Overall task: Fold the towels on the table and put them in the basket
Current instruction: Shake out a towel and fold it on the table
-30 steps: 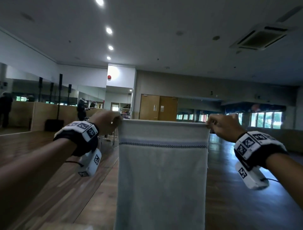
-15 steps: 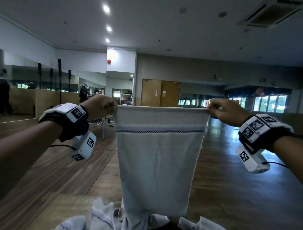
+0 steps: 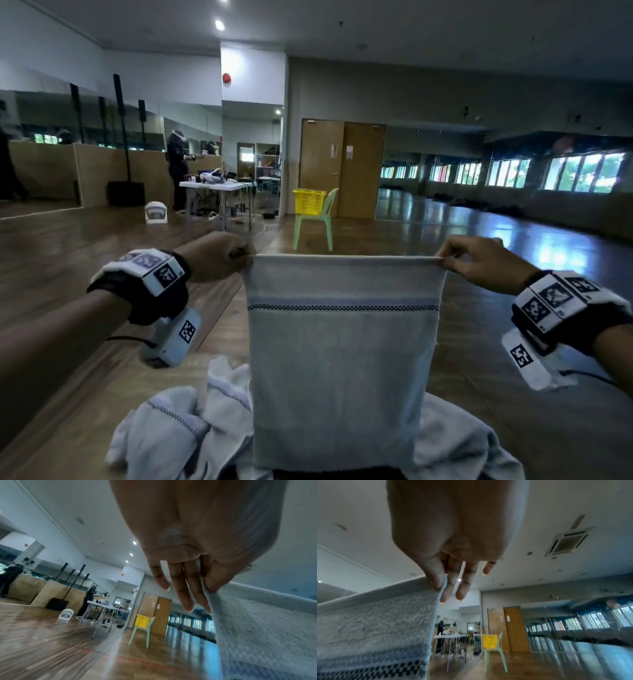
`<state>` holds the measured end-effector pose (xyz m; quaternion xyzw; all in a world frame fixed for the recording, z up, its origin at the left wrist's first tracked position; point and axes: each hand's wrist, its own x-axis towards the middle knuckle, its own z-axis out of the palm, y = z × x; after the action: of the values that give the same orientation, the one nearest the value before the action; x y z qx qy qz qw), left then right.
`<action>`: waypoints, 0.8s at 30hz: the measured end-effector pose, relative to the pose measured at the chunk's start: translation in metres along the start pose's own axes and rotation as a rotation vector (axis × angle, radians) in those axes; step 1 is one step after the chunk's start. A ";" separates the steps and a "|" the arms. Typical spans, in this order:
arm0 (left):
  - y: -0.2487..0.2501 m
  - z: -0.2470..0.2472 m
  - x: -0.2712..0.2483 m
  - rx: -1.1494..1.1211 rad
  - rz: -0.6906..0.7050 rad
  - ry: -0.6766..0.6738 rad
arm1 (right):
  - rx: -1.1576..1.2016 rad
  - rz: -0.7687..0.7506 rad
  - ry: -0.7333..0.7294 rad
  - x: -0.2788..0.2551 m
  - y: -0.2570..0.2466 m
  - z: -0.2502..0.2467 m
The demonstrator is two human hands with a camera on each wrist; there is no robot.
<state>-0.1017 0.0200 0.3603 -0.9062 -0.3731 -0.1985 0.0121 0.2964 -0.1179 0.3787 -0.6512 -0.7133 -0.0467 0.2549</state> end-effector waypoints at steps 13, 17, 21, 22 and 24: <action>0.004 0.278 -0.118 0.005 -0.110 -0.466 | -0.037 0.189 -0.525 -0.146 0.076 0.247; 0.013 0.314 -0.131 0.032 -0.071 -0.396 | -0.081 0.190 -0.501 -0.162 0.083 0.285; 0.014 0.330 -0.136 0.075 -0.078 -0.402 | -0.163 0.187 -0.586 -0.171 0.086 0.305; 0.015 0.332 -0.136 0.071 -0.079 -0.405 | -0.172 0.191 -0.597 -0.172 0.086 0.307; 0.015 0.330 -0.137 0.045 -0.091 -0.414 | -0.160 0.198 -0.593 -0.174 0.086 0.306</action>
<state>-0.0636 -0.0271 0.0082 -0.9093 -0.4125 0.0000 -0.0539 0.2892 -0.1411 0.0167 -0.7208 -0.6836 0.1140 -0.0127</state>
